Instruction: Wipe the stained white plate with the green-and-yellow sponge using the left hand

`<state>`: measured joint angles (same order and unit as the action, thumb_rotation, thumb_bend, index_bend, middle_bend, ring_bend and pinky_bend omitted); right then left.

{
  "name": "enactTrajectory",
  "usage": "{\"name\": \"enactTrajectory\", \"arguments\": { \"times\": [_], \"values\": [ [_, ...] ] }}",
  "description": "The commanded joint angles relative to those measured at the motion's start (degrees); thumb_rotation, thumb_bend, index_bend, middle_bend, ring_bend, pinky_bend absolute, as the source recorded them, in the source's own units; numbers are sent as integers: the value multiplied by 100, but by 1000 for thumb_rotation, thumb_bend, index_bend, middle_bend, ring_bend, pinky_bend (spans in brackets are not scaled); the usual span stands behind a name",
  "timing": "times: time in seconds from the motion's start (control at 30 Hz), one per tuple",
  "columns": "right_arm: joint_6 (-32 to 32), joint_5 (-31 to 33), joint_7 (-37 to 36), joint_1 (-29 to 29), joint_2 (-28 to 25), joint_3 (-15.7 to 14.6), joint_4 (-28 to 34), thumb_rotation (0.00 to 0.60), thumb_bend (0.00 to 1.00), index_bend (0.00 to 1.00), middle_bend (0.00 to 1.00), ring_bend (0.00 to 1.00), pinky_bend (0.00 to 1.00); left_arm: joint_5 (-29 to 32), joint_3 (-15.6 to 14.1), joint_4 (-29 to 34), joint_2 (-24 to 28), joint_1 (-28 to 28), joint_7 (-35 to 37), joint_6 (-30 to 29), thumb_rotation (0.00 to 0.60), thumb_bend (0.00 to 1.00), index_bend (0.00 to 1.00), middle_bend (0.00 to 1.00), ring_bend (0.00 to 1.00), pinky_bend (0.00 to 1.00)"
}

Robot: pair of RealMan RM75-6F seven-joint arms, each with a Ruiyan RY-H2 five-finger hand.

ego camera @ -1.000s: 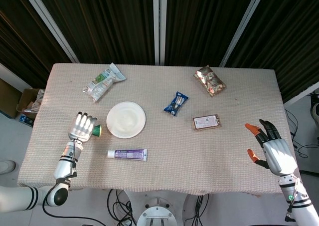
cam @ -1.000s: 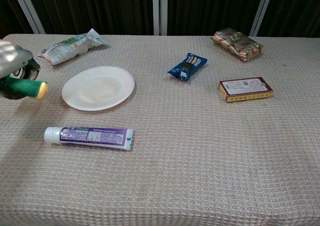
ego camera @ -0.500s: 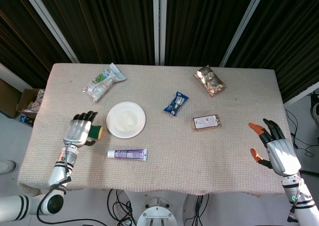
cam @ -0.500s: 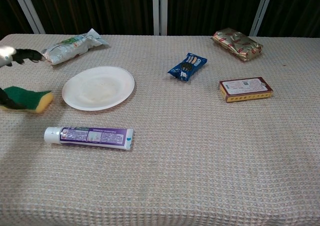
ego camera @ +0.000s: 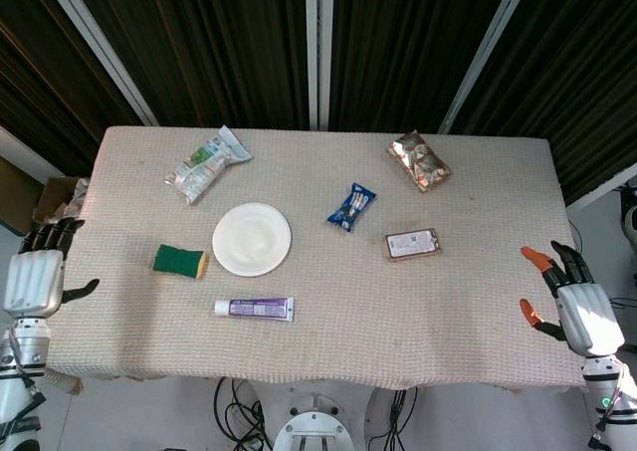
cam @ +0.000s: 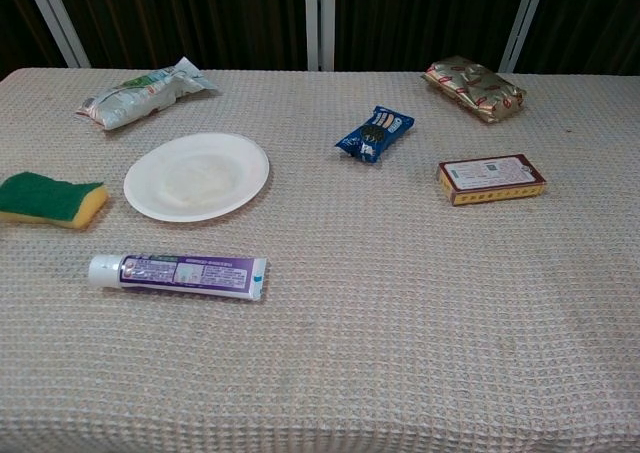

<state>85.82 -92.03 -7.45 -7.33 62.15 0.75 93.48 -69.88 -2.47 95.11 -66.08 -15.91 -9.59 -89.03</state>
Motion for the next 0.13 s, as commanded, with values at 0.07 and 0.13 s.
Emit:
{"name": "enactTrajectory", "arguments": {
  "times": [0.07, 0.13],
  "values": [
    [-7, -26, -73, 51, 20, -63, 17, 600, 266, 157, 213, 2, 81, -567, -337, -29, 79, 536, 100, -457, 600, 95, 187, 147, 151, 171],
    [20, -63, -86, 80, 41, -91, 24, 600, 266, 157, 213, 2, 81, -780, -399, 0, 3, 665, 96, -588, 600, 96, 190, 147, 151, 171]
  ]
}}
